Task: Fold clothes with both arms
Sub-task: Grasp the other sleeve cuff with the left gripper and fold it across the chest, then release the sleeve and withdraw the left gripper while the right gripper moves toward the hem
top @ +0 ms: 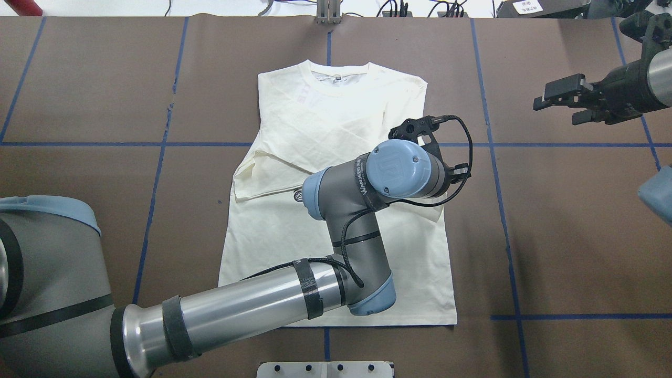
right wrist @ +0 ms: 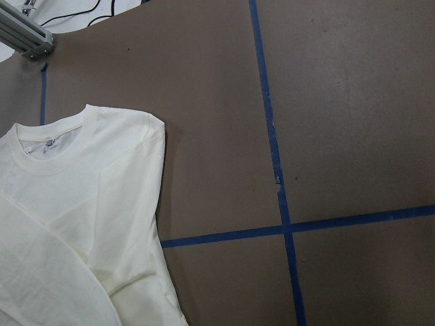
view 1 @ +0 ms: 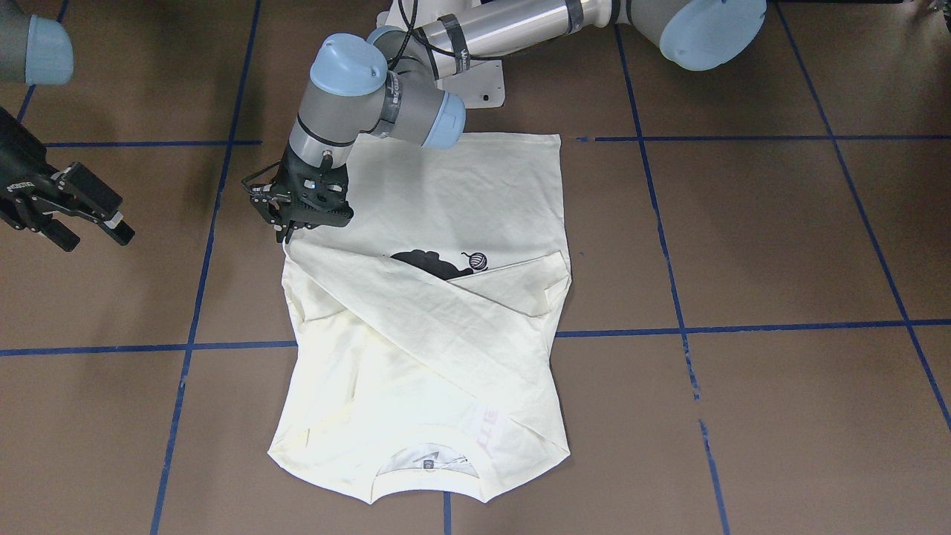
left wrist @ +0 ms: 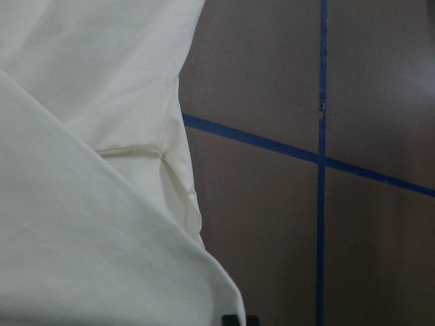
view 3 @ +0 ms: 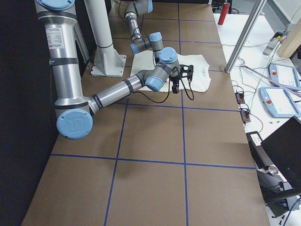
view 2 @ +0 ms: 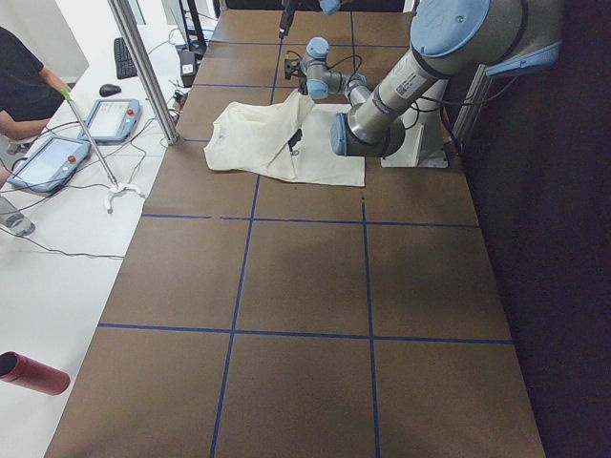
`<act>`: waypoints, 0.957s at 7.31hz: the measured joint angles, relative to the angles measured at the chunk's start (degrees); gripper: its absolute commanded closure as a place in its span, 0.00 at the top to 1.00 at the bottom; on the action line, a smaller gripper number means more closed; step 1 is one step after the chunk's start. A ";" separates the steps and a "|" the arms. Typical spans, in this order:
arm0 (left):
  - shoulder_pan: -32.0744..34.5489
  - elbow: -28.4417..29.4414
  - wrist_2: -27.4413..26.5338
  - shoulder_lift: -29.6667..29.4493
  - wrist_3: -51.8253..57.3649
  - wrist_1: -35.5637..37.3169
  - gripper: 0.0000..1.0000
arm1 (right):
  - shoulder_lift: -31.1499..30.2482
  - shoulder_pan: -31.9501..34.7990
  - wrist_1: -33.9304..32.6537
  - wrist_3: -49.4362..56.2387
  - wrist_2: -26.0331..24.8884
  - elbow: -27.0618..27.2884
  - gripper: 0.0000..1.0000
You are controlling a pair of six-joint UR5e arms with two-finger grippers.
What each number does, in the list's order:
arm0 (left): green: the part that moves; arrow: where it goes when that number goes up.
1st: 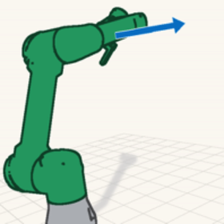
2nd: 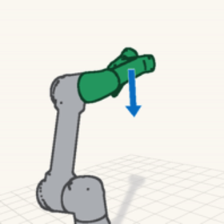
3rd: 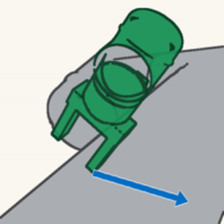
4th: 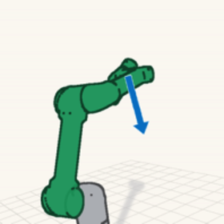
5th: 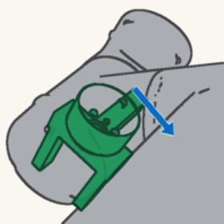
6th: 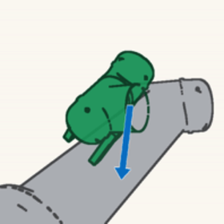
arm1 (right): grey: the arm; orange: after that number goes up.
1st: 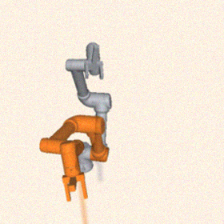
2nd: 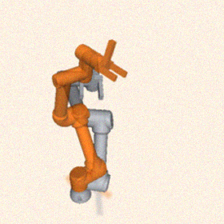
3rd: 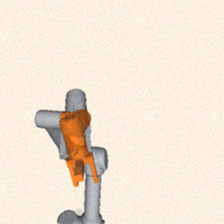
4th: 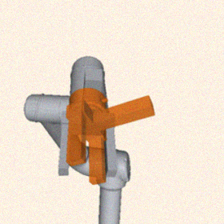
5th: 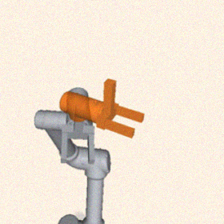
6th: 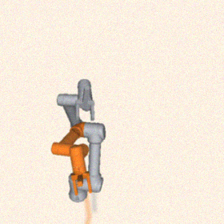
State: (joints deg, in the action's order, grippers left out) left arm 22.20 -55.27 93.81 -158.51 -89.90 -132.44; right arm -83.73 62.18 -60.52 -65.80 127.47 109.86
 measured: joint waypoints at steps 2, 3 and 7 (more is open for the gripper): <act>0.43 -0.96 -1.13 -0.12 -4.24 -0.25 0.82 | 0.10 -0.37 0.03 -1.03 -0.14 0.14 1.00; 1.88 -4.04 -0.12 0.33 -5.65 2.48 0.82 | 0.11 -1.63 0.04 -3.24 -0.39 0.63 1.00; 9.83 -37.97 7.64 24.05 3.44 13.84 0.77 | -2.42 -19.27 -0.08 -19.83 -13.37 7.53 0.99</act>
State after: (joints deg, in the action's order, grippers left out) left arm 32.03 -93.23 101.45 -134.47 -86.46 -118.60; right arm -86.15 42.91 -60.60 -85.64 114.10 117.39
